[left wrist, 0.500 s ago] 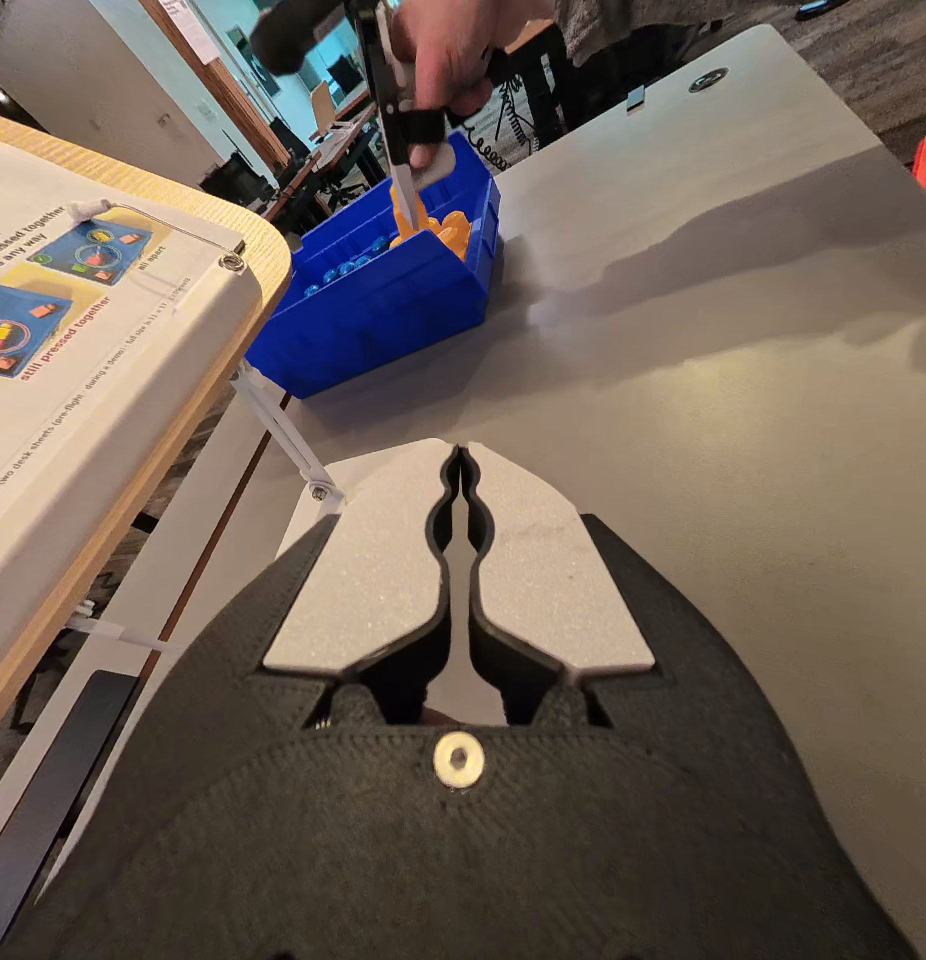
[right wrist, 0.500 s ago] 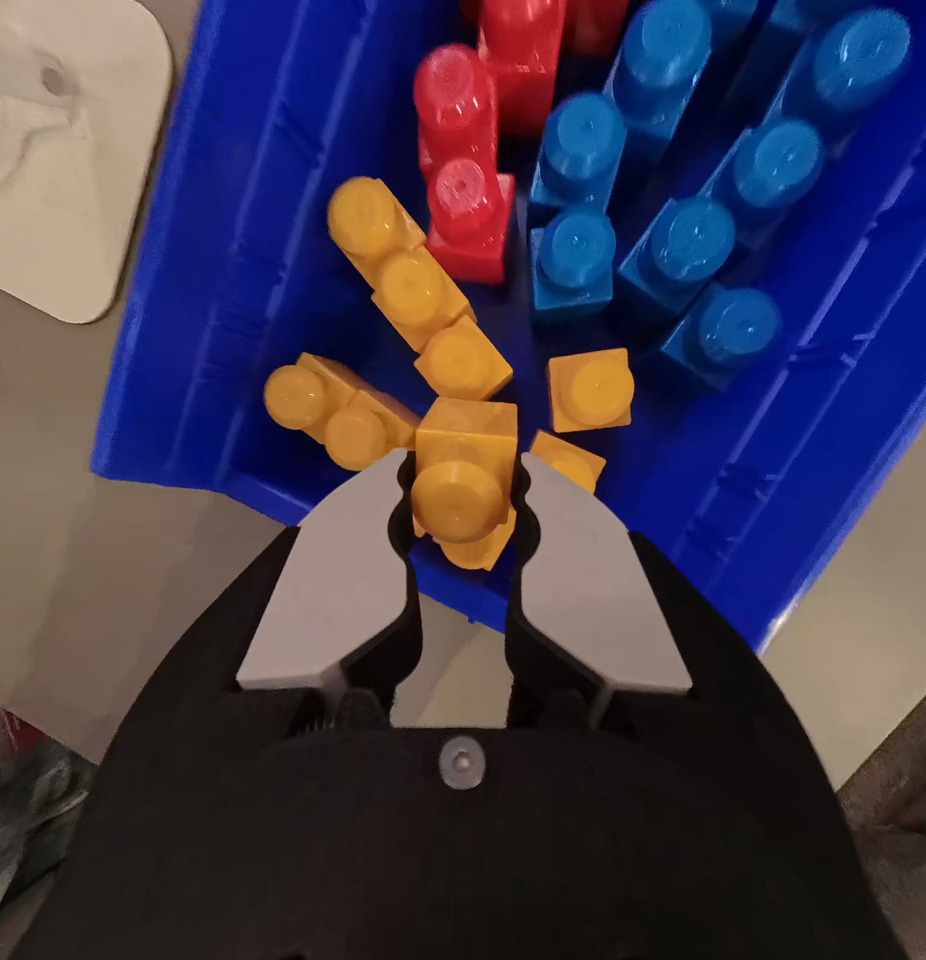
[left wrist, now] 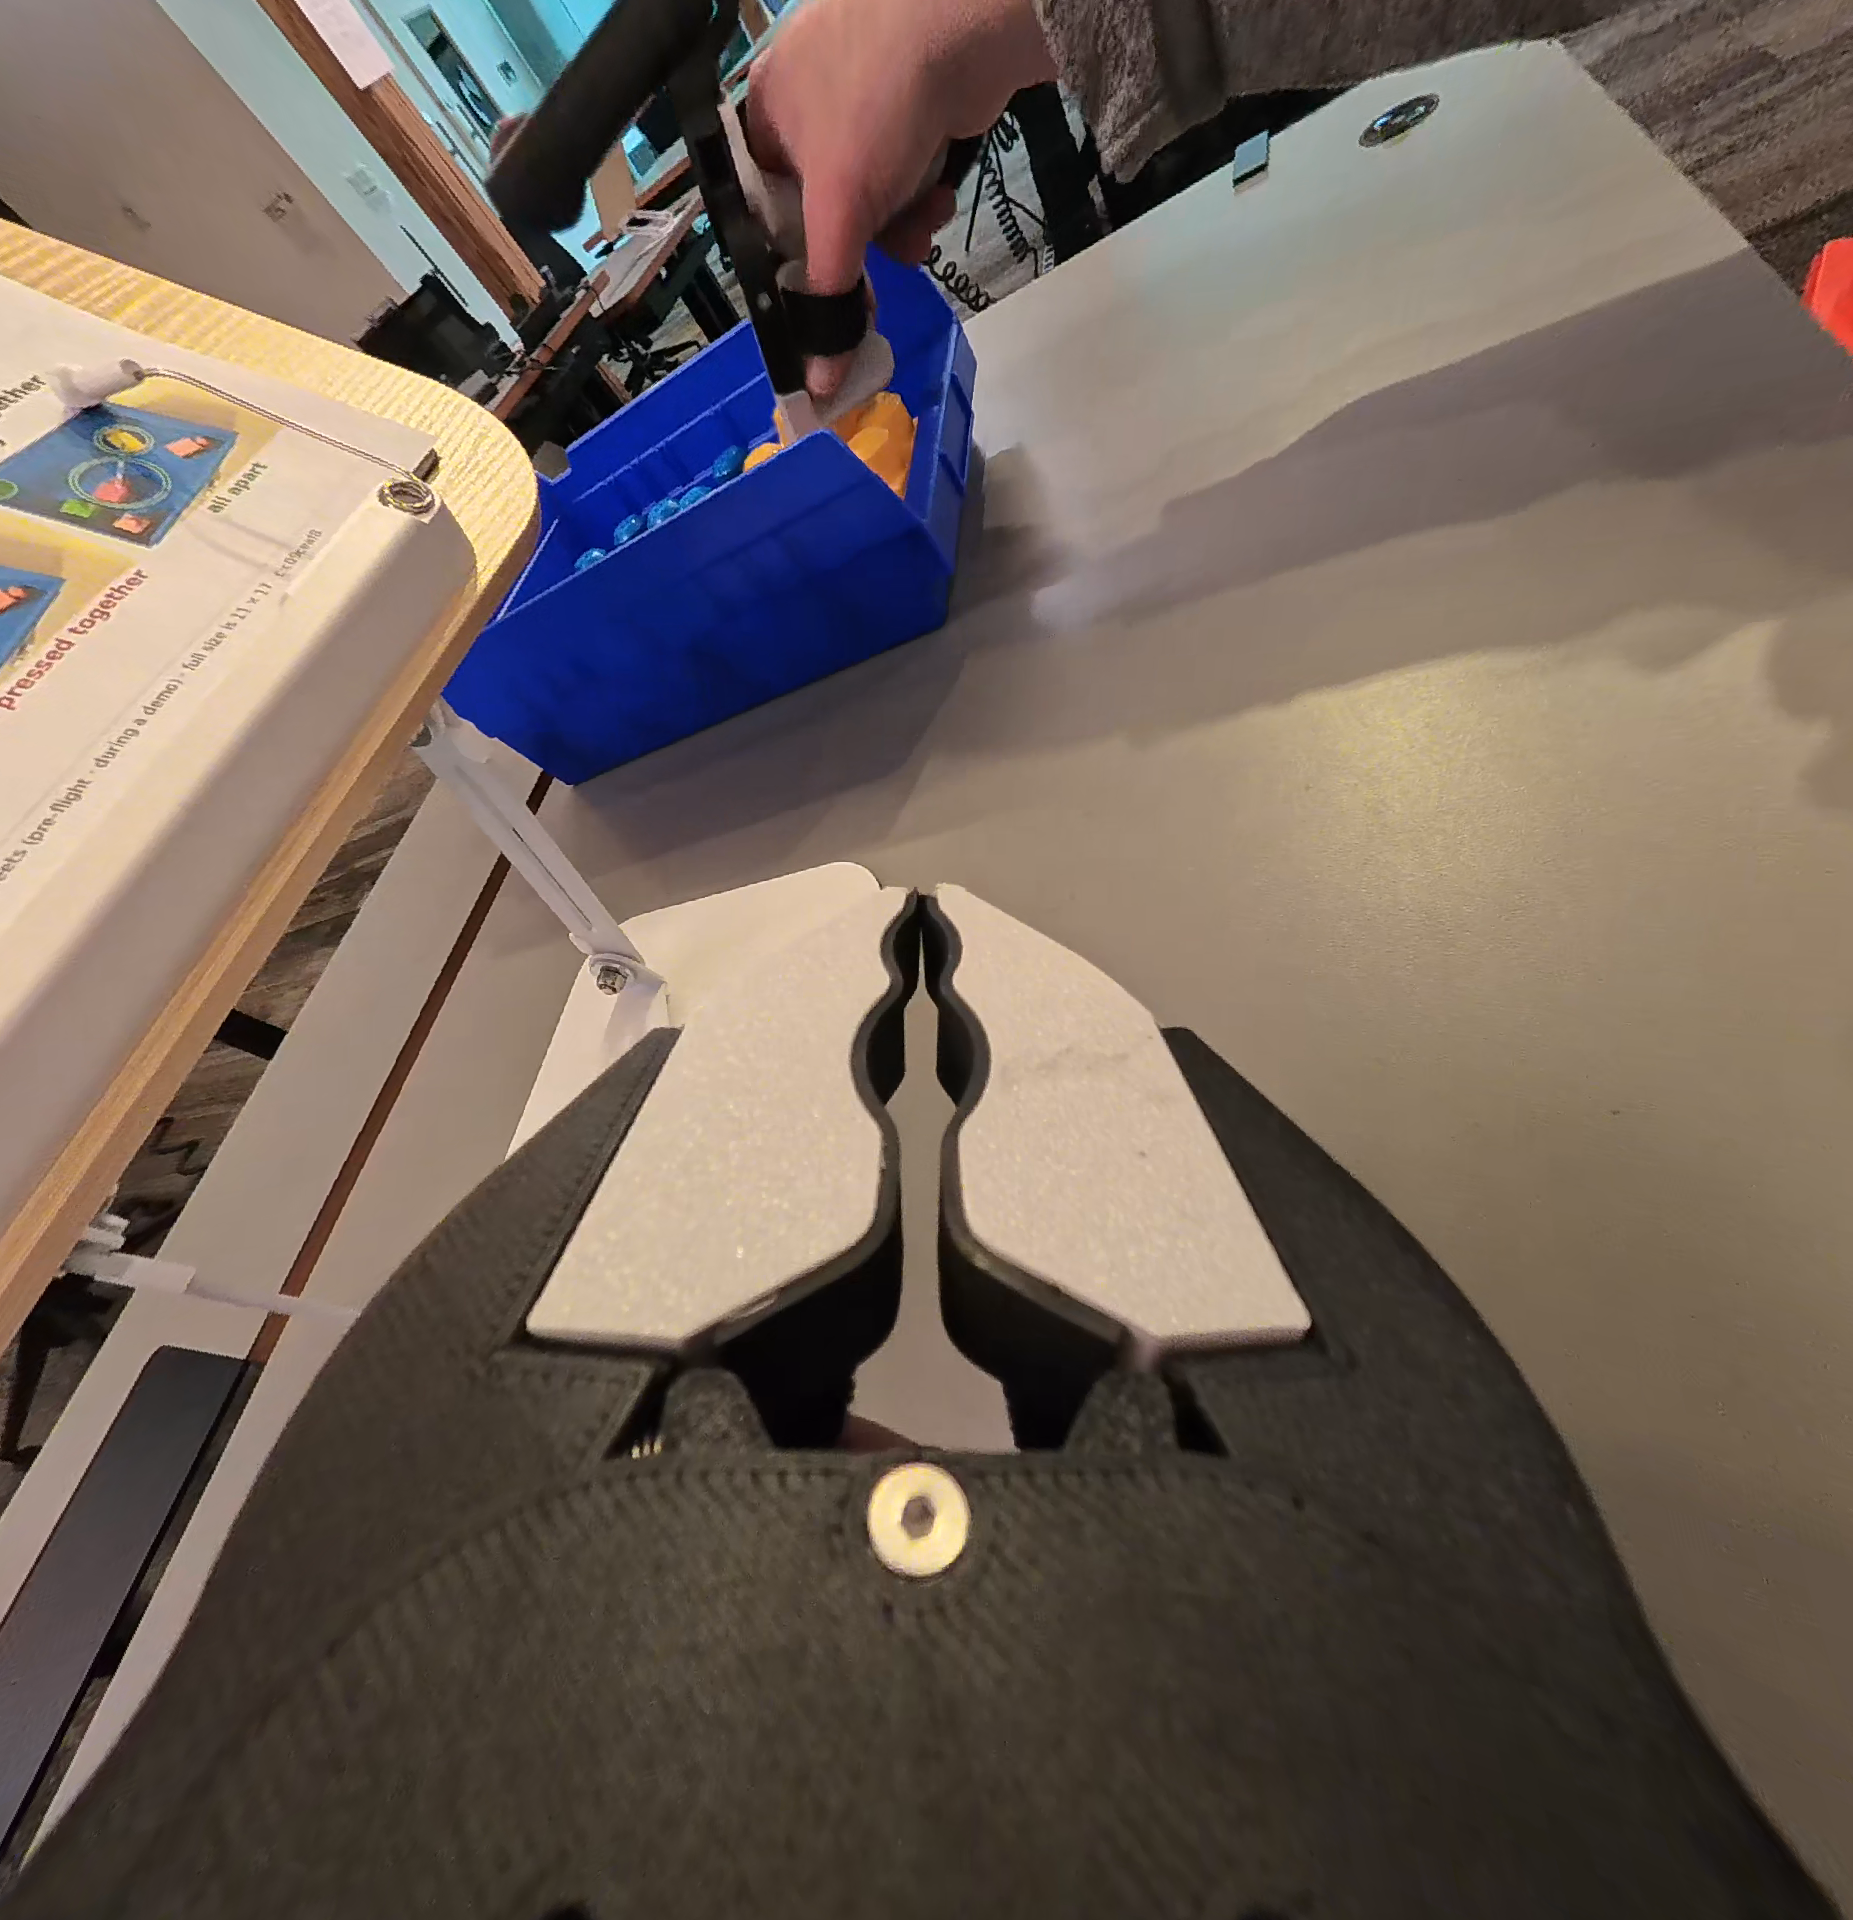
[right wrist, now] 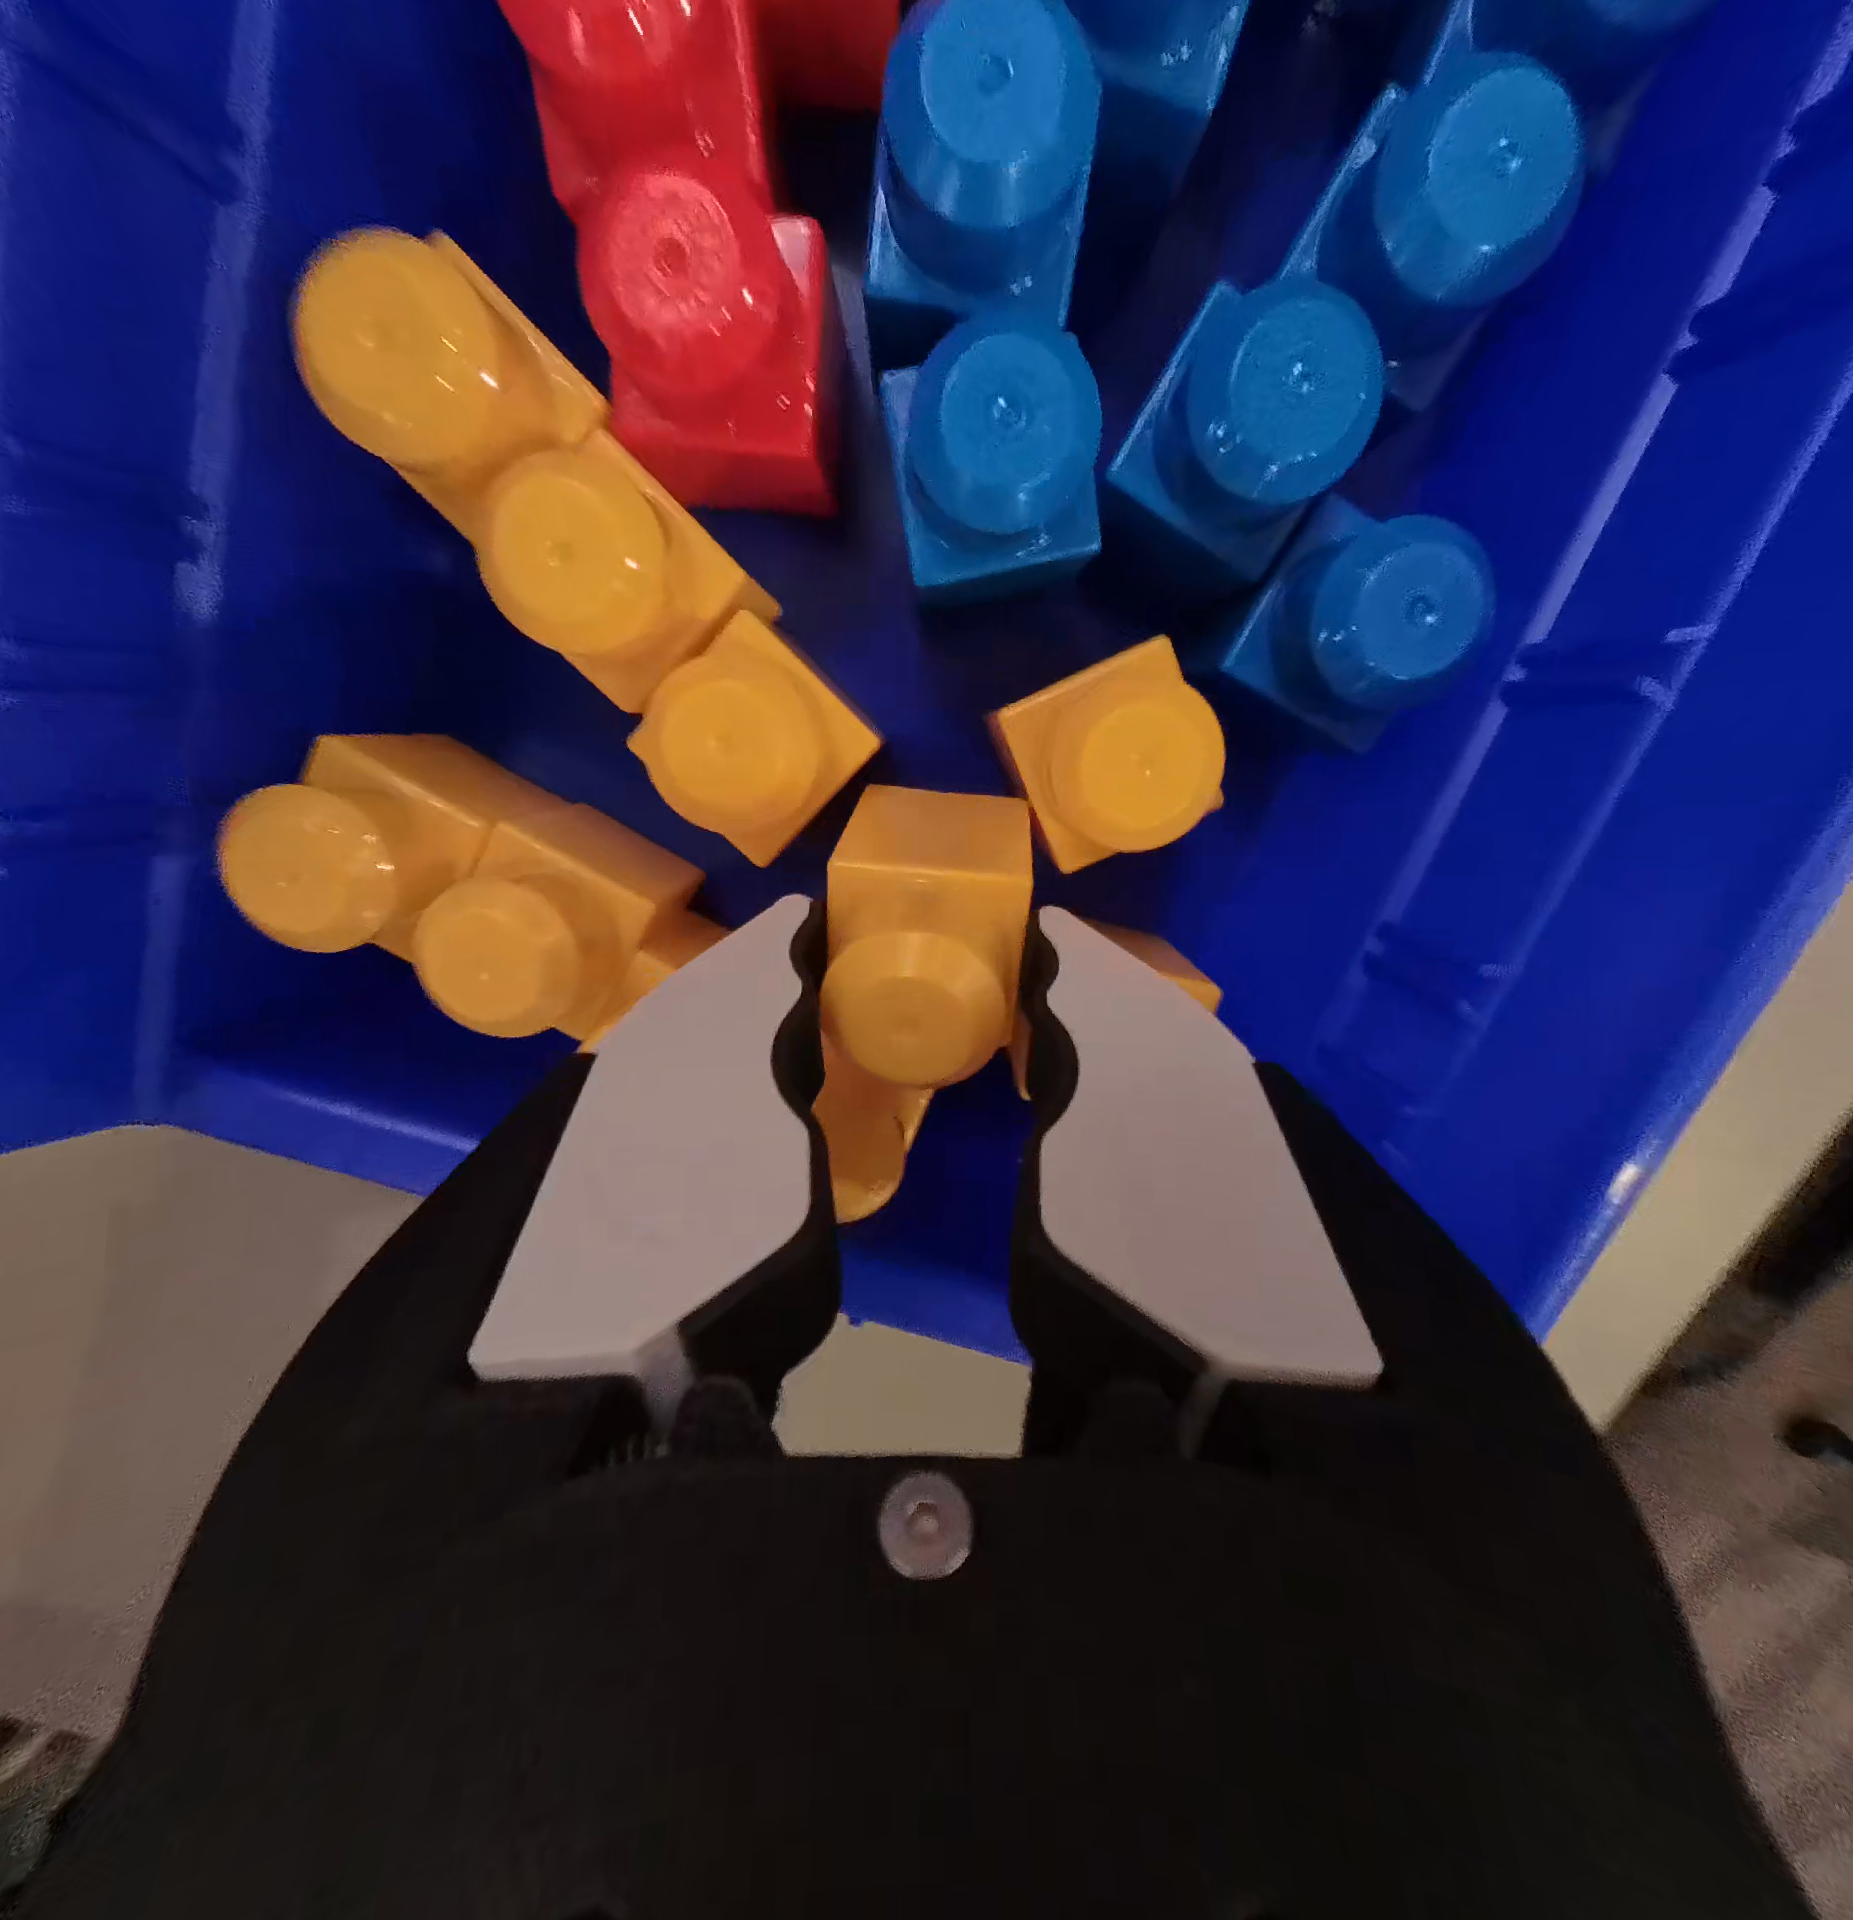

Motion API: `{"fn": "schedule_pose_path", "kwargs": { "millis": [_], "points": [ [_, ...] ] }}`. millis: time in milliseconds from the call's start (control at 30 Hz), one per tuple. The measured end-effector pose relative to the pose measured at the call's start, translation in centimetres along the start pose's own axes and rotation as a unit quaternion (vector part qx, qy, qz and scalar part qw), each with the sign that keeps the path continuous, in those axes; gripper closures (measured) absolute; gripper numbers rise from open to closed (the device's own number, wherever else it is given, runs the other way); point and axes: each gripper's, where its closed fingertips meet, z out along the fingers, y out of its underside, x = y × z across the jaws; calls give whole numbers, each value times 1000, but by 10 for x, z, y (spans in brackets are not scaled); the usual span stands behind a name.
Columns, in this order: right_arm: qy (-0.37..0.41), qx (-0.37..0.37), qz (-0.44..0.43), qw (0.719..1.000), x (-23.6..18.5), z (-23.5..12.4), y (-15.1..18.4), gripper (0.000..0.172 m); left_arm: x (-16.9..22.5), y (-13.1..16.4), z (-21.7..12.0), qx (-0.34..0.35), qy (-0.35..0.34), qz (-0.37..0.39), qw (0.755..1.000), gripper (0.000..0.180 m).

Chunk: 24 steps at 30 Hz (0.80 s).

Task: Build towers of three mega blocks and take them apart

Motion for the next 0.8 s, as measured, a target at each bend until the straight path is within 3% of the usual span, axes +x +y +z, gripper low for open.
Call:
{"fn": "schedule_pose_path", "kwargs": {
  "millis": [33,100,200,367,533,633,733,800],
  "points": [
    [14,-10,-8,1000,2,1,2,129,0,0,0,0,0,0,1000,180],
    [21,-9,-11,1000,3,1,-2,116,0,0,0,0,1,-2,1000,180],
    [21,21,-12,999,1,-12,-11,116,0,1,0,-1,4,-3,1000,180],
    [32,88,-24,995,-7,-54,-23,121,1,2,1,-3,6,-5,1000,180],
    [35,208,-48,976,-40,-110,-23,138,2,3,2,-5,6,-6,1000,180],
    [28,320,-121,939,-87,-142,-22,172,3,4,3,-7,9,-12,1000,180],
    [18,427,-196,883,-147,-165,-14,171,2,9,7,-20,14,-36,999,180],
    [-12,457,-214,863,-187,-161,-7,172,2,11,9,-23,15,-40,999,180]
  ]
}}
